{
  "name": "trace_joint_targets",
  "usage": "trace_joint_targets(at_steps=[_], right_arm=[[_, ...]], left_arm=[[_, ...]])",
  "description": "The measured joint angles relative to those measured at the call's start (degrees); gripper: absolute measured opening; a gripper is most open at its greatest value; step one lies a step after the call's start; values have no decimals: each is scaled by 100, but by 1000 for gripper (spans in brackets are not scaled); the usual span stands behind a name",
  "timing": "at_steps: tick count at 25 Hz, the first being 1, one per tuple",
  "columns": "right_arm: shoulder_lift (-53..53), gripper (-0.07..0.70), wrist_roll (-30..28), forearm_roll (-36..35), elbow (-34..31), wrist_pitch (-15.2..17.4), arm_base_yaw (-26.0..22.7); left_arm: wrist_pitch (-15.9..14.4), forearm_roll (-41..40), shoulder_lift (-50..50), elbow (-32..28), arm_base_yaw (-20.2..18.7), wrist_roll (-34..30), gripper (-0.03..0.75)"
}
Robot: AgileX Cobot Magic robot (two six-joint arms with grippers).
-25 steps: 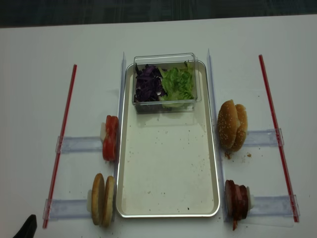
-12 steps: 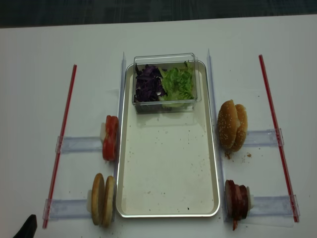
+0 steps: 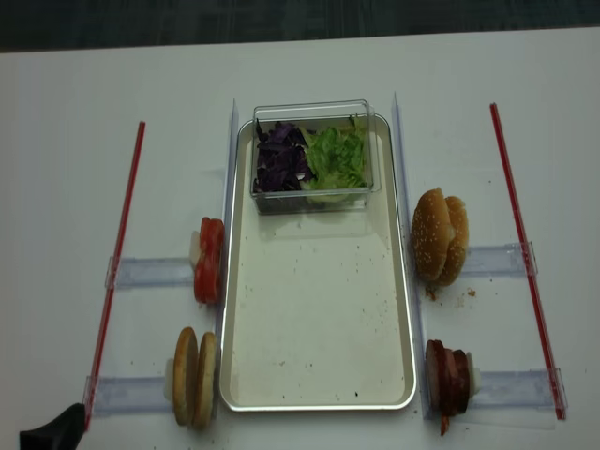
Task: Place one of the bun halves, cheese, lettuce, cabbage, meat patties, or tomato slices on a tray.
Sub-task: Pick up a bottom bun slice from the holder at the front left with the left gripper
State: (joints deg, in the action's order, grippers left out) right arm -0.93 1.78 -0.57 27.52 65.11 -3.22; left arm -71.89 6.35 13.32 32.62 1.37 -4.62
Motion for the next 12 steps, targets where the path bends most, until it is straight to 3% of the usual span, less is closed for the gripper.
trace_joint_targets(at_steps=[12], right_arm=[[0,552,0,0,0,0,0]], left_arm=[[-51,465,2134,991,0,13,618]])
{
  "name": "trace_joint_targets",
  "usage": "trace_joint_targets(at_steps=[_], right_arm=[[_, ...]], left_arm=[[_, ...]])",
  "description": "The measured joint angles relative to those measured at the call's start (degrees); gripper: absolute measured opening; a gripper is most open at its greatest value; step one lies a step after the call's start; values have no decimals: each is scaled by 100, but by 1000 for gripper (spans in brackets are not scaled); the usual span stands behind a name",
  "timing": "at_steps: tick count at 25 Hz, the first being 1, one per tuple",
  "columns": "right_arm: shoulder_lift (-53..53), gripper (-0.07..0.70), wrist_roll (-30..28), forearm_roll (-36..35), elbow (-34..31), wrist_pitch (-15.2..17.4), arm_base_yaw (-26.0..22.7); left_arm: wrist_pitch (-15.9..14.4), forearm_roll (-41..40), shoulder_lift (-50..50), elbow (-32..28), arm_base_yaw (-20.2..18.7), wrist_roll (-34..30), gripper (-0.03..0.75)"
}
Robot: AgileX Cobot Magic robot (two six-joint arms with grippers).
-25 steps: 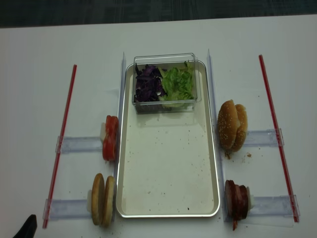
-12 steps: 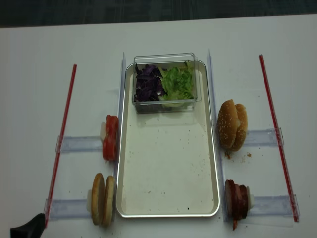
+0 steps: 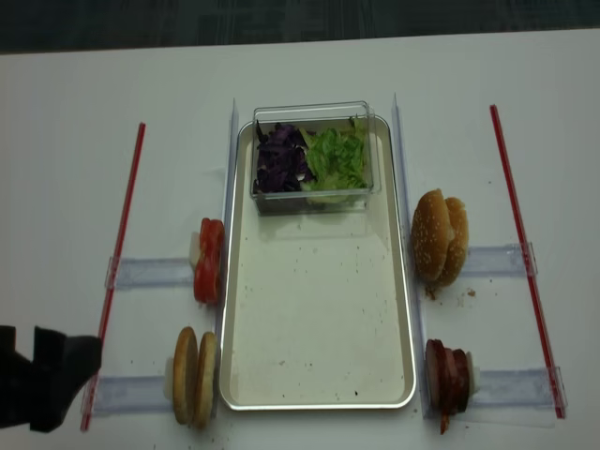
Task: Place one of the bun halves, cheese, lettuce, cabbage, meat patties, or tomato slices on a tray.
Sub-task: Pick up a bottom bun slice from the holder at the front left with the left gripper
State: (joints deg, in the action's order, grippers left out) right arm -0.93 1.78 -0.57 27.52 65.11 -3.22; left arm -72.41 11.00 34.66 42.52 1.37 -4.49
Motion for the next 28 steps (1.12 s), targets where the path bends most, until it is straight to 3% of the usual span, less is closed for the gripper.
trace_joint_targets(at_steps=[16,28], right_arm=[[0,552,0,0,0,0,0],[0,552,0,0,0,0,0]], left_arm=[[152,102,2305,43,0,135,618],[237,-563,3357,43,0,135,618]])
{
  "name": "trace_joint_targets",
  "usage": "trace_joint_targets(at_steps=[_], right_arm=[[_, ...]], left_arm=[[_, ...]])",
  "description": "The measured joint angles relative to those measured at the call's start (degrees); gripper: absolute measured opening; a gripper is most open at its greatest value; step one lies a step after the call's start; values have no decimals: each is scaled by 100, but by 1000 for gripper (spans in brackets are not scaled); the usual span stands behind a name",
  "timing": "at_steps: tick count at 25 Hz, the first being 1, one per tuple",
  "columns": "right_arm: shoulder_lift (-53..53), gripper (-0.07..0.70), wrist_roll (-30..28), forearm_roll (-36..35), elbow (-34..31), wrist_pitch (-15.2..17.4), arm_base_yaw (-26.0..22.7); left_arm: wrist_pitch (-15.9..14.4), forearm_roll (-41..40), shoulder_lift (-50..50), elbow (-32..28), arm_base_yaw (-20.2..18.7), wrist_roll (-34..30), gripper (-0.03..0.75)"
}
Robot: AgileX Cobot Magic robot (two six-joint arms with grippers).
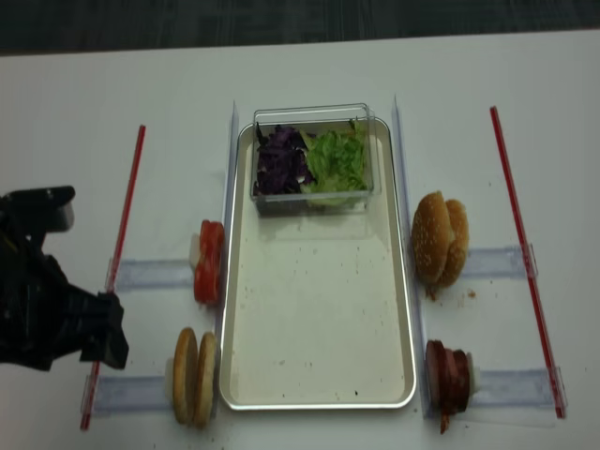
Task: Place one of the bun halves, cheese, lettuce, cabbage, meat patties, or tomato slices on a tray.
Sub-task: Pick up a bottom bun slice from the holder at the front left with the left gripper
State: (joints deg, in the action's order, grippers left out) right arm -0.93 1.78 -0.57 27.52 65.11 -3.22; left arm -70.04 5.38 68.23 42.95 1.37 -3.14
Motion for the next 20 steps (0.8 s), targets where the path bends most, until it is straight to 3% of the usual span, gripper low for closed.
trace_joint_targets(at_steps=[10,20], right_arm=[[0,552,0,0,0,0,0],[0,552,0,0,0,0,0]], left_arm=[[9,-59,11,0,0,0,618],[11,459,11,0,0,-10,618]])
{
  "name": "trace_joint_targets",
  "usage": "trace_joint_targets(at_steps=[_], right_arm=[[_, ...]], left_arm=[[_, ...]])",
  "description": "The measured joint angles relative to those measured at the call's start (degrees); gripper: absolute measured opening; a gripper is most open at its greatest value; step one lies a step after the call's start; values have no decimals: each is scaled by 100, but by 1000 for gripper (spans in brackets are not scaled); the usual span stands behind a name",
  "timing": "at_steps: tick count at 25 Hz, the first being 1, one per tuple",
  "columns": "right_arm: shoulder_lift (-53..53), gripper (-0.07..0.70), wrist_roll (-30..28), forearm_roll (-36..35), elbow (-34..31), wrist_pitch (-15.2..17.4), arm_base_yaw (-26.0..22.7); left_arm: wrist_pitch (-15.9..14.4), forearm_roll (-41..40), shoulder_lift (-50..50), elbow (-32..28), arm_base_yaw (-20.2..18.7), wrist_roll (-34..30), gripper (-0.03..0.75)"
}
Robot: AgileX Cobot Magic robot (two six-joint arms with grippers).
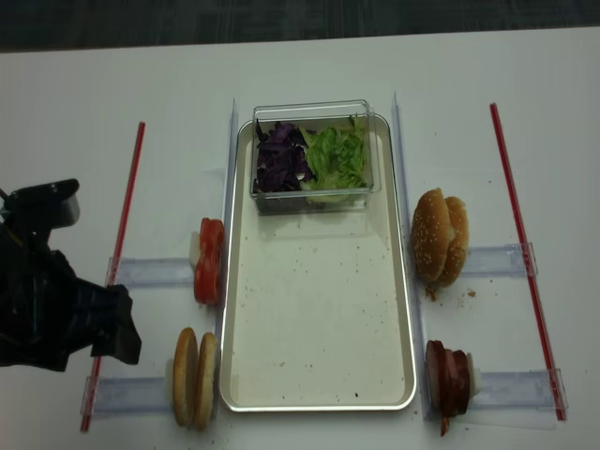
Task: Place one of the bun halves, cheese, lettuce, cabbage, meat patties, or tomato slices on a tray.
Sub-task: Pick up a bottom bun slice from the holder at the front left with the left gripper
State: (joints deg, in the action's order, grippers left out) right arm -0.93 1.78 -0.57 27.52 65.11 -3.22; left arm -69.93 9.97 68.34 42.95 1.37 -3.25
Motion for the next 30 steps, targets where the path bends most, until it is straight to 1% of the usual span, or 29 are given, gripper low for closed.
trace_joint_targets(at_steps=[14,17,19,22,30], right_arm=[[0,552,0,0,0,0,0],[0,552,0,0,0,0,0],[0,552,0,0,0,0,0],[0,552,0,0,0,0,0],[0,552,0,0,0,0,0]], left_arm=[[10,0,0,19,0,32,618],[10,48,0,19,-64,56,618],[19,71,0,19,-205,130,618],[19,92,0,48,-516,325,618],[19,106,0,54,-1586,1003,607]])
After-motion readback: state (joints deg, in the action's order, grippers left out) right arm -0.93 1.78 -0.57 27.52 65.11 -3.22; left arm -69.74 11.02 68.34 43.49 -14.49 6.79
